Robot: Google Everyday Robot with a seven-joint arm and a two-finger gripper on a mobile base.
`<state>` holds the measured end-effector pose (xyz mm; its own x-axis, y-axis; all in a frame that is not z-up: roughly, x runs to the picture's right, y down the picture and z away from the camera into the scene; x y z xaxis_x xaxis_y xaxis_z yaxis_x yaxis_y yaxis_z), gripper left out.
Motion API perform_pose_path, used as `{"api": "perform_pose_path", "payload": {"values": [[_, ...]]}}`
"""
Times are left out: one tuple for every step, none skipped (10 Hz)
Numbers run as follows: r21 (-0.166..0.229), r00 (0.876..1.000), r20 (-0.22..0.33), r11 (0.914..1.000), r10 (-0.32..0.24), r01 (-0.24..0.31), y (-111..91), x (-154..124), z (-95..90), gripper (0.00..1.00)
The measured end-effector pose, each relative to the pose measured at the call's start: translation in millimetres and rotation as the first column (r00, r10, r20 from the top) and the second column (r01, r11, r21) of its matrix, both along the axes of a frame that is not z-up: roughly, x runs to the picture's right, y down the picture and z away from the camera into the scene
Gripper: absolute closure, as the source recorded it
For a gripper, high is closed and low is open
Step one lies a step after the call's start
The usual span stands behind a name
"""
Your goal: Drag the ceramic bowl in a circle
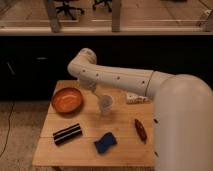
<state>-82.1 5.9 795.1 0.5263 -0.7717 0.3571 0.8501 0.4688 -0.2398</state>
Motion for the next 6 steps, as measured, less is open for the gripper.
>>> {"api": "perform_pose_path", "payload": {"values": [[-0.002,1.000,0.014,0.9998,-0.017,0.017,2.4,-7.6,5.3,0.20],[-0.003,0.999,0.021,0.9996,-0.027,0.027,3.3,-10.9,8.6,0.20],[-0.005,0.999,0.028,0.9994,-0.034,0.034,4.7,-13.4,12.4,0.20],[-0.007,0.999,0.034,0.9992,-0.040,0.041,5.4,-15.2,16.1,0.20],[-0.010,0.998,0.041,0.9987,-0.050,0.051,7.4,-19.4,21.1,0.20],[-0.013,0.997,0.049,0.9980,-0.061,0.062,8.7,-24.6,24.8,0.20]]}}
